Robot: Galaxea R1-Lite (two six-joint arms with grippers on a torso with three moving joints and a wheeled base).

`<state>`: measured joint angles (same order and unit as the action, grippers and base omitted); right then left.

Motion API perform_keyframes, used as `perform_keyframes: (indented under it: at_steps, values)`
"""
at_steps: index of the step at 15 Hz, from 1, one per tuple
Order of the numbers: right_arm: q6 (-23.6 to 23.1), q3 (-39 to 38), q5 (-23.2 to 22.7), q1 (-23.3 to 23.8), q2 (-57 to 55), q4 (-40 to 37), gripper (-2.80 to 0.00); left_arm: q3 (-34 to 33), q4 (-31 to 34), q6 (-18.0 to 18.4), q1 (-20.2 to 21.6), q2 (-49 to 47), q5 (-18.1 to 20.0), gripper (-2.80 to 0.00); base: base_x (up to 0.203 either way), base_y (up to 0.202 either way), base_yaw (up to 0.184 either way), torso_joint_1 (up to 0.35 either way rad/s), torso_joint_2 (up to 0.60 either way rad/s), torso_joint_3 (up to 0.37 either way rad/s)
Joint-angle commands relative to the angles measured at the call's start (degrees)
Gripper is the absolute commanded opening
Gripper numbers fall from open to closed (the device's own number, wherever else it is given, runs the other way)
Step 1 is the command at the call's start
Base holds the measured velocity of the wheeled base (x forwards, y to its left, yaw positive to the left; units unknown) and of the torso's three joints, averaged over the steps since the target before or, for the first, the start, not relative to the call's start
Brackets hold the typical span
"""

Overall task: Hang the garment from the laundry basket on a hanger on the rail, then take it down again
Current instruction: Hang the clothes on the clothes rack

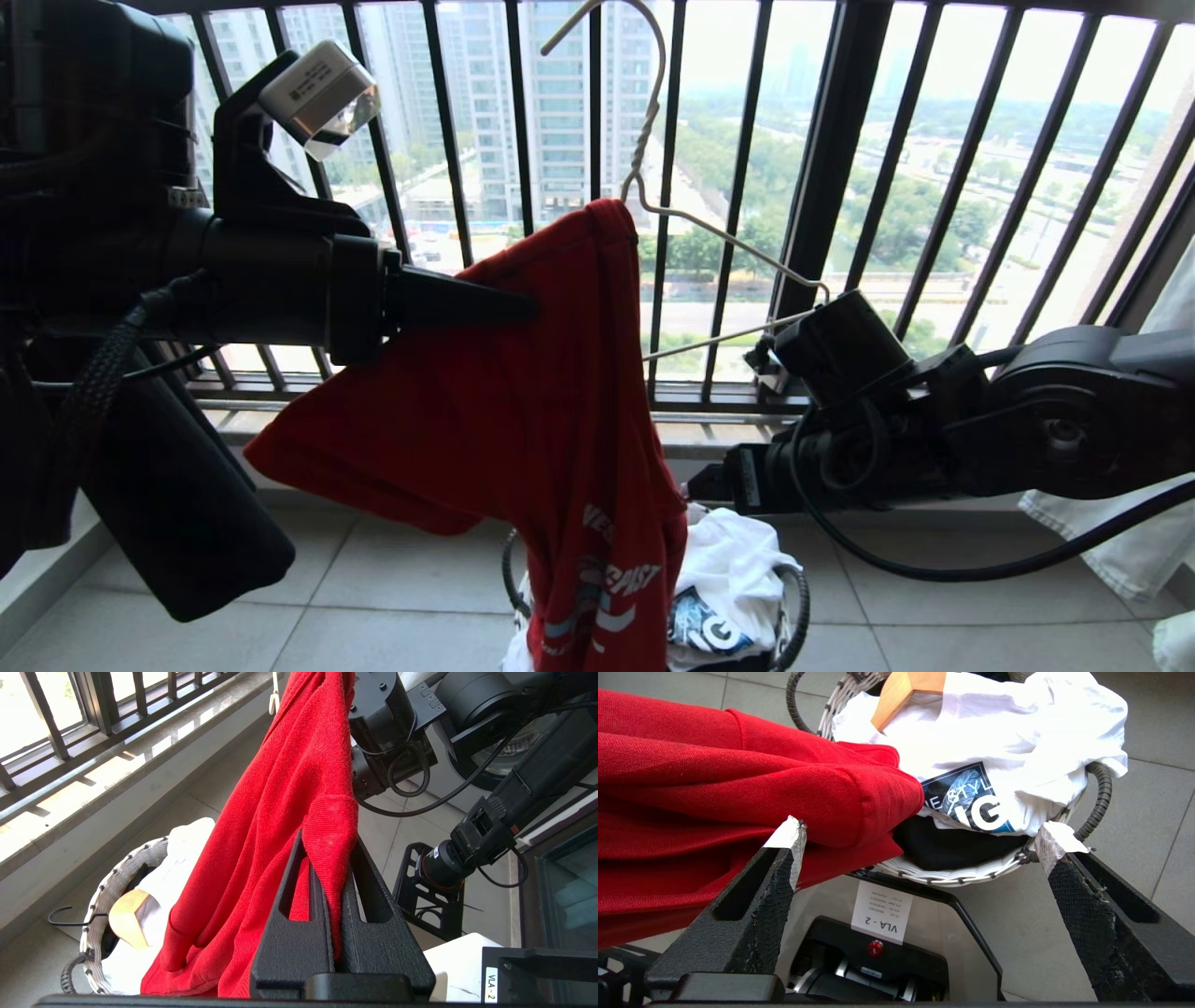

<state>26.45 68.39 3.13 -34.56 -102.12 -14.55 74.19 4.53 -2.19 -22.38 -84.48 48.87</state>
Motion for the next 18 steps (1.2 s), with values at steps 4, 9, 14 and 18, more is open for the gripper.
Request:
perform_keyframes:
  at_steps: [4, 9, 14, 18]
  values:
    - [0.6, 0.2, -2.4, -1.3, -1.1, 1.6, 0.00, 0.0, 0.0, 0.0, 0.0, -0.2, 0.3, -2.80, 0.000, 0.000, 0.000, 0.000, 0.00, 0.000]
    - [0.0, 0.2, -1.3, -3.6, -4.4, 3.1, 0.00, 0.0, 0.0, 0.0, 0.0, -0.1, 0.3, -2.80, 0.000, 0.000, 0.000, 0.000, 0.00, 0.000]
    - [-3.5, 0.3, 7.6, -2.3, -2.9, 0.1, 0.00, 0.0, 0.0, 0.0, 0.0, -0.1, 0.3, -2.80, 0.000, 0.000, 0.000, 0.000, 0.00, 0.000]
    - [-6.7, 0.4, 9.8, 1.2, 1.0, -1.6, 0.00, 0.0, 0.0, 0.1, 0.0, -0.2, 0.3, -2.80, 0.000, 0.000, 0.000, 0.000, 0.00, 0.000]
